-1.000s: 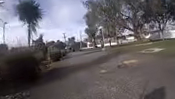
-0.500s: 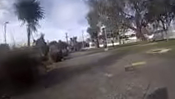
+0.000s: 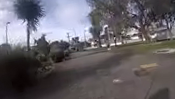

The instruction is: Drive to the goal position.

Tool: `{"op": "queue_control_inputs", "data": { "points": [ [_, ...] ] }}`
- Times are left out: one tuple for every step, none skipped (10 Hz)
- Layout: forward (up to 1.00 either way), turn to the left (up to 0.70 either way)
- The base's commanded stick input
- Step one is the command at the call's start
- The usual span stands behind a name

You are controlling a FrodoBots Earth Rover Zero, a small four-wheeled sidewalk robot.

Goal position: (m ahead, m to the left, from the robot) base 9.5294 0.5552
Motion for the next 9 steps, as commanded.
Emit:
{"op": "queue_control_inputs", "data": {
  "points": [
    [0.70,0.00],
    [0.70,0.00],
    [0.70,0.00],
    [0.70,0.00],
    [0.70,0.00],
    [0.70,0.00],
    [0.70,-0.09],
    [0.70,-0.15],
    [0.70,-0.18]
  ]
}}
